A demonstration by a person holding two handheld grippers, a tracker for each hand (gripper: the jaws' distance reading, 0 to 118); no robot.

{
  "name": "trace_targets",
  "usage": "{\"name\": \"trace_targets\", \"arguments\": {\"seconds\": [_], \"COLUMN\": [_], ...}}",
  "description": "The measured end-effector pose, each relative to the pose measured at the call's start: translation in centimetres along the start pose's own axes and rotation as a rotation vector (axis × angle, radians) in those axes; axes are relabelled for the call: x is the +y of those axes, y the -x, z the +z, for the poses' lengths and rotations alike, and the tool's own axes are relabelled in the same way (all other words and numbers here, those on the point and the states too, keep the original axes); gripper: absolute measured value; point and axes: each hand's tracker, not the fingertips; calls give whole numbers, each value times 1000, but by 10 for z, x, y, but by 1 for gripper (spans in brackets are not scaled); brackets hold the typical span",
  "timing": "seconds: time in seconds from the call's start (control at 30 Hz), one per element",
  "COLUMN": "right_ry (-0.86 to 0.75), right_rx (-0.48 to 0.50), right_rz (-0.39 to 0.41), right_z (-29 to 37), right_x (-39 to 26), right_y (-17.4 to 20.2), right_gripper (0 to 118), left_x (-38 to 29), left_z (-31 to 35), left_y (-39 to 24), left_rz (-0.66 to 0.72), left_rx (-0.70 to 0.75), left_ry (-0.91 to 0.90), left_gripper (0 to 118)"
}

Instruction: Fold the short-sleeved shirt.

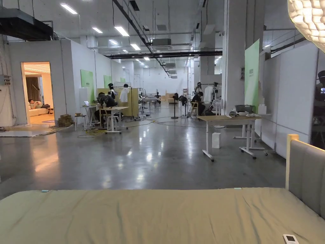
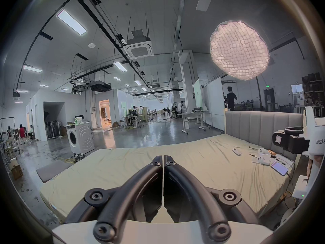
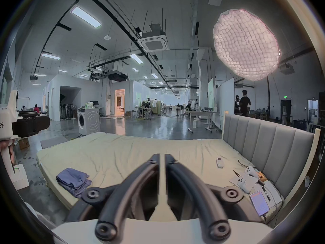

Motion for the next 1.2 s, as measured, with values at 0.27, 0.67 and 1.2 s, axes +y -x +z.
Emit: {"name": "trace_targets", "arguments": {"seconds": [0.27,0.67,1.2], "right_ry": [39,10,34], "right_rx": [33,19,16], "right_rz": [-56,-54,-86], "right_z": [-3,-4,-3], "right_x": [-4,-1,-6], "right_y": [0,4,3], "right_gripper": [85,118,118], "left_x": [0,-8,-7], "left_z": [0,-4,-6], "left_y": [3,3,8], "left_rz": [21,64,81], "left_rx": [-21,-17,-18], "left_ry": [-6,-27,-13], "left_gripper": [74,118,118]}}
